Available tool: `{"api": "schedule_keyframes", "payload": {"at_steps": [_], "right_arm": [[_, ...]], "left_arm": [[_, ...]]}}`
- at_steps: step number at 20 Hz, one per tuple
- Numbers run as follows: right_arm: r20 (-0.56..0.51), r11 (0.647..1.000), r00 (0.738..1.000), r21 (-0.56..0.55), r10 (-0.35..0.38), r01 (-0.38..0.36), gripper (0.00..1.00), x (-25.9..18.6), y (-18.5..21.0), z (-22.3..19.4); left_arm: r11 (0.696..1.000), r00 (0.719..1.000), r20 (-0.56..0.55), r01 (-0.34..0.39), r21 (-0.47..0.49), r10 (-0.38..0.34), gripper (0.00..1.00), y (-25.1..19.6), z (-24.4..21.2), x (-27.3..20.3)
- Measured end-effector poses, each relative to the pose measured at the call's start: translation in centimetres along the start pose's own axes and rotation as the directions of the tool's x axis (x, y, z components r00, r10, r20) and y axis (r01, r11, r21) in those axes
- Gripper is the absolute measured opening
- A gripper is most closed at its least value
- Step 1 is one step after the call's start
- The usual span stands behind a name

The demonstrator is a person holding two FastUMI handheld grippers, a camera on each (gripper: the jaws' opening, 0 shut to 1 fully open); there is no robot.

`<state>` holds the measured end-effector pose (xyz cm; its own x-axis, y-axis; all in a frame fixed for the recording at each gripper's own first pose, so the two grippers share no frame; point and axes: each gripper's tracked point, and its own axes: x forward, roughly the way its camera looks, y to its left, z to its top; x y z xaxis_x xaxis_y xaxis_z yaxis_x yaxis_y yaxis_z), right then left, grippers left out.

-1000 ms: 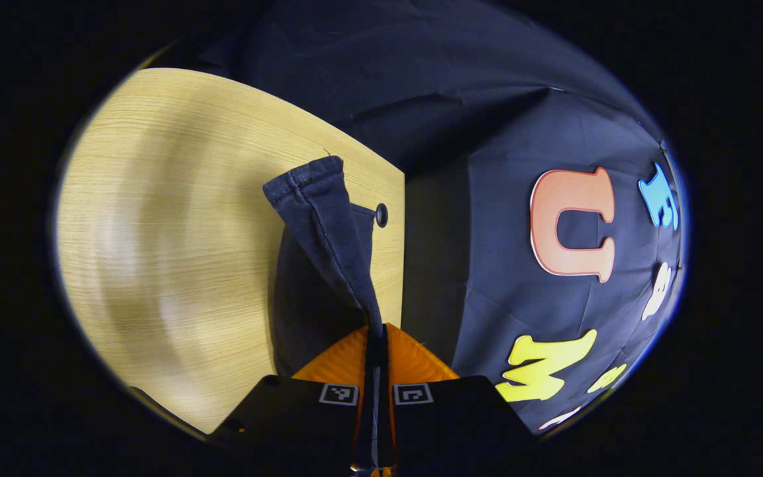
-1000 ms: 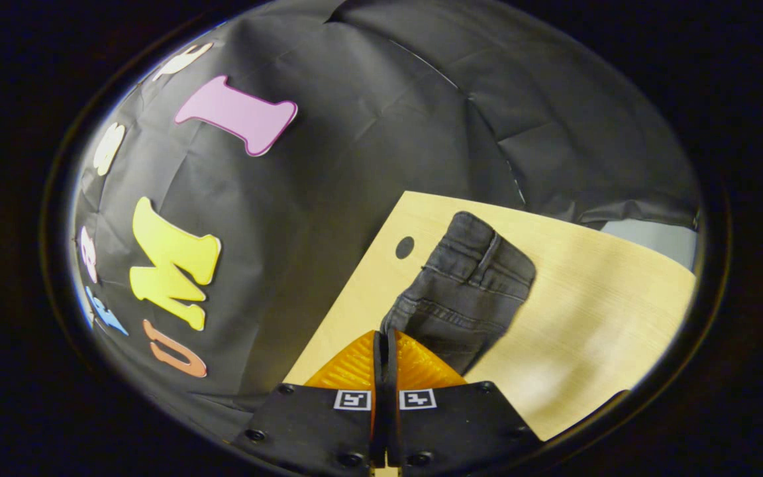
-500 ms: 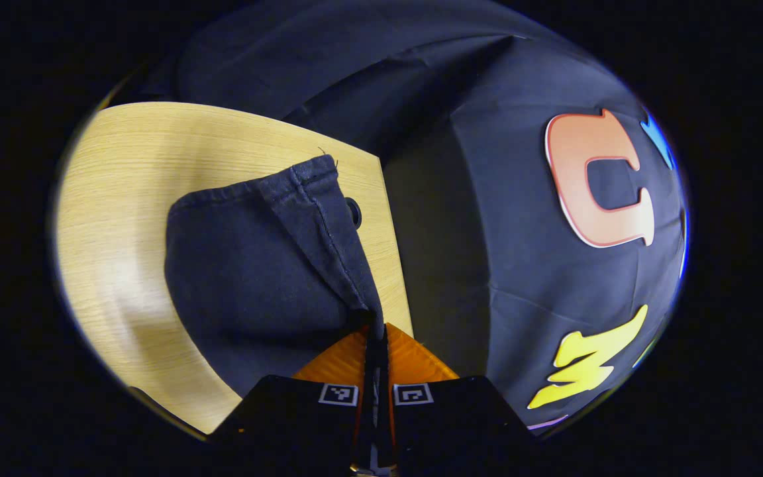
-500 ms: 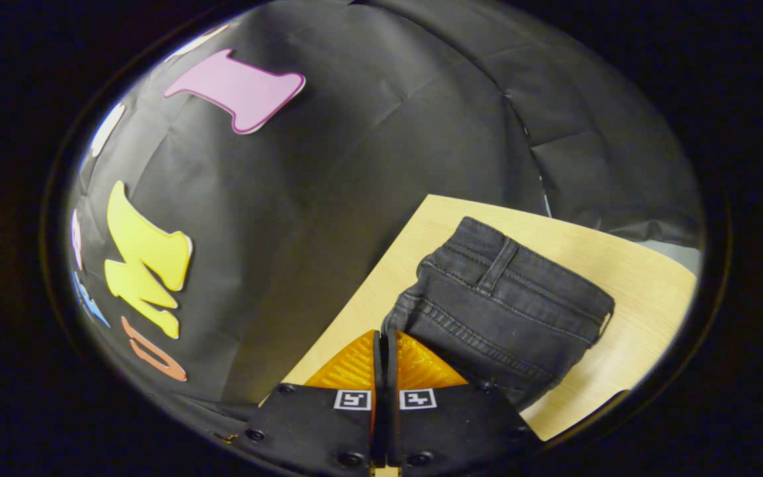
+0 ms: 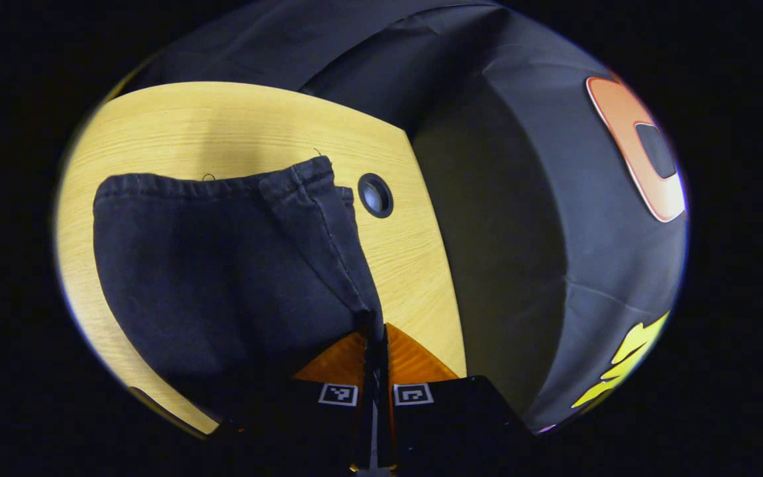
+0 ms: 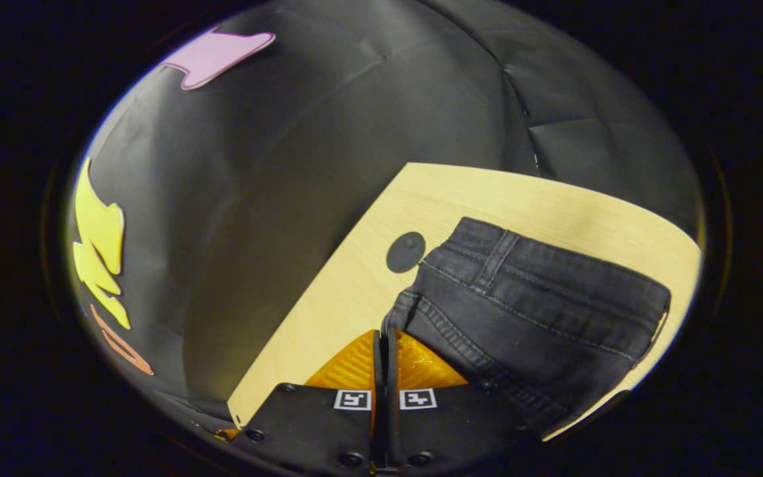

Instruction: Grasp the waist and the cuffs of the jeans and fold them to make the two legs overlap; first hold the waist and fold one-third of the jeans toward the cuffs, then hold the cuffs and fold the remaining one-third in the same direction to finish folding.

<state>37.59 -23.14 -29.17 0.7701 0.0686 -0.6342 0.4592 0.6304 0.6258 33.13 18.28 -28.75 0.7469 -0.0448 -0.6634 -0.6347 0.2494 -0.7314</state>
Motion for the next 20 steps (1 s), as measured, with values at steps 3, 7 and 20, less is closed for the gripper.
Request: {"api": "schedule_keyframes", "payload": {"at_steps": [3,7,20], "right_arm": [[-0.003,1.000,1.000,0.025,-0.001,0.001,0.01,0.1,0.1,-0.2],[-0.010,1.000,1.000,0.018,0.013,-0.013,0.06,0.3,0.2,-0.3],[0.167,0.974,0.985,-0.208,-0.049,0.084,0.88,-10.2,-1.0,5.2]], "left_arm": [[0.999,1.000,0.000,-0.007,0.045,0.007,0.07,0.5,-0.2,0.1],[0.996,1.000,0.006,0.028,0.089,-0.029,0.12,-0.8,0.0,-0.9],[0.675,0.952,0.097,0.131,0.726,-0.290,0.97,-16.7,-1.6,-16.9]]}}
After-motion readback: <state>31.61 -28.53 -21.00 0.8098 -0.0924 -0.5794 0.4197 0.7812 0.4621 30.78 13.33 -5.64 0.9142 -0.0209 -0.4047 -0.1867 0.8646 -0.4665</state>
